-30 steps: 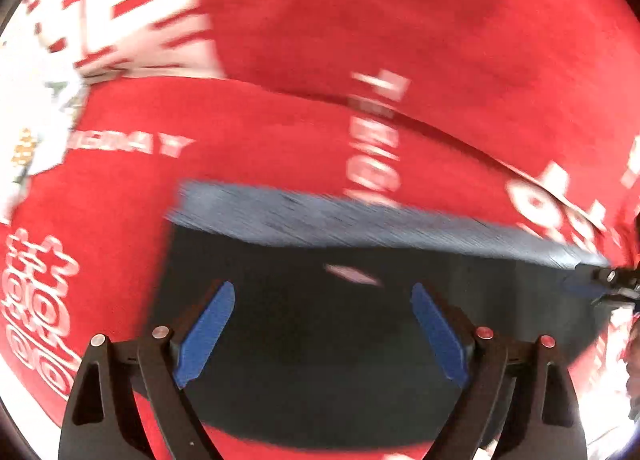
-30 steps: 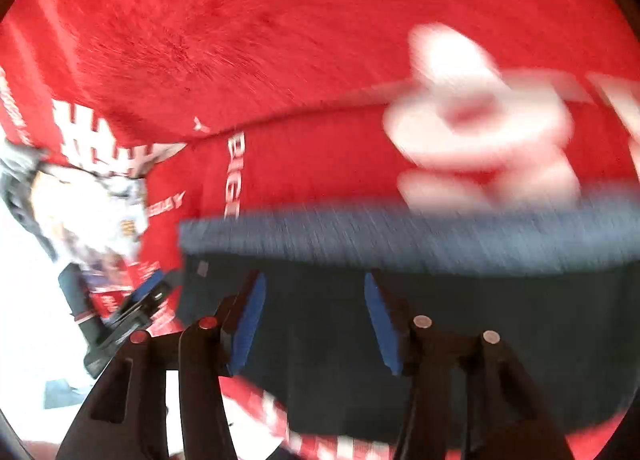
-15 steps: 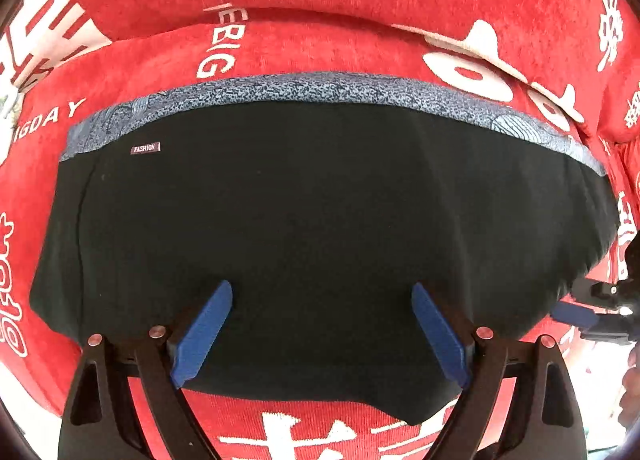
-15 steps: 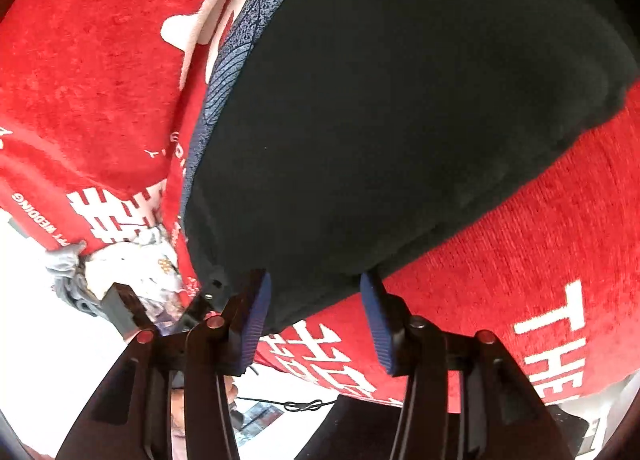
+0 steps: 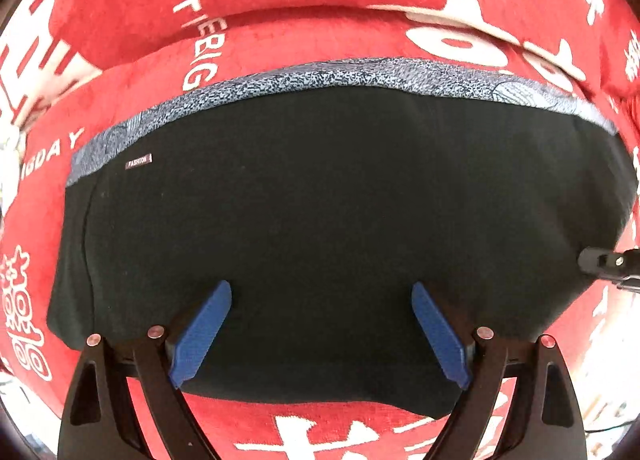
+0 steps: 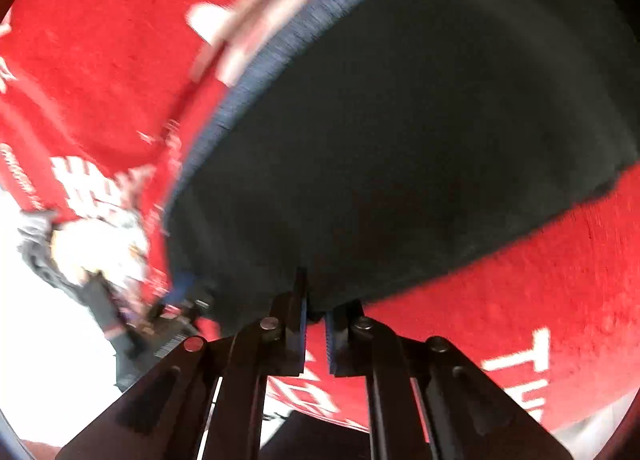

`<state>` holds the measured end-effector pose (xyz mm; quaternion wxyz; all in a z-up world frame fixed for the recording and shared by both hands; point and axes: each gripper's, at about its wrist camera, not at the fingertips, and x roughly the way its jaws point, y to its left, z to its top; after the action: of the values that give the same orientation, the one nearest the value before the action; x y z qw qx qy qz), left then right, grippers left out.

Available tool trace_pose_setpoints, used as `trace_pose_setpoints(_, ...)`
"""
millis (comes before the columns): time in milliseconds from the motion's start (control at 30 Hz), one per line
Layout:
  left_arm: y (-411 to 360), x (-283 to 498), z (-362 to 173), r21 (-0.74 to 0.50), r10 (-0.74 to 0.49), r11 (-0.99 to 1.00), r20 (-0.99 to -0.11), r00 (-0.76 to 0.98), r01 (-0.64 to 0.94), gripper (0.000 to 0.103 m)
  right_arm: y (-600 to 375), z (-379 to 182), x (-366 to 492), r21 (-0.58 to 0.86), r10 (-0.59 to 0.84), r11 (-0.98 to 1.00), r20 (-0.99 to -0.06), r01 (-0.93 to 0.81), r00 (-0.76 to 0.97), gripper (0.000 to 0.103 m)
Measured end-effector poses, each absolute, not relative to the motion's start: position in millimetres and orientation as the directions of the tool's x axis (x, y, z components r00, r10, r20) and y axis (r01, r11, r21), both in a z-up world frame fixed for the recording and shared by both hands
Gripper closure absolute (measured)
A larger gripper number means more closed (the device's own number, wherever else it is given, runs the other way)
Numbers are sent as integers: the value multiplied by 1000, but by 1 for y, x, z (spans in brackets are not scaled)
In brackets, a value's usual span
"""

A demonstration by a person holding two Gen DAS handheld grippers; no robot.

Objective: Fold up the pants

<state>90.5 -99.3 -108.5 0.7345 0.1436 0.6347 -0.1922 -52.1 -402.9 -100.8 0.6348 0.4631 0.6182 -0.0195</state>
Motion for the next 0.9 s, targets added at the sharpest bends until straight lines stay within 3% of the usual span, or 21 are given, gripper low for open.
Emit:
trace_pose_setpoints(100, -98, 97, -103, -81, -126, 897, -989, 76, 434, 11, -408, -105, -64, 616, 586, 459, -751, 641, 303, 87)
trace_pose_setpoints(167, -85, 99, -95, -153, -186, 907, -982, 46, 392, 12, -398, -99, -66, 693, 650, 394, -675, 604, 350, 66)
trace_pose_setpoints(333, -75, 87, -95, -129, -153, 890, -988, 19, 436, 12, -351, -118, -63, 747, 769, 279, -550, 604, 326, 63)
trace_pose_setpoints(500, -74, 76, -100, -108, -134, 882, -991, 24, 458, 12, -333, -132, -54, 764, 778, 226, -515, 604, 360, 65)
trace_pose_setpoints(633, -80, 74, -102, -111, -138, 881, -990, 26, 461, 11, -330, -130, -42, 749, 777, 292, -548, 595, 309, 93)
trace_pose_setpoints(700, -80, 73, -102, -105, -136, 876, -990, 32, 470, 11, -327, -120, -36, 741, 762, 358, -583, 568, 280, 94)
trace_pose_setpoints(800, -83, 69, -108, -67, -109, 860, -993, 55, 507, 11, -313, -119, -33, 647, 681, 555, -714, 522, 161, 96)
trace_pose_setpoints(900, -84, 69, -107, -66, -107, 862, -993, 52, 503, 11, -314, -122, -40, 648, 682, 544, -711, 533, 170, 96)
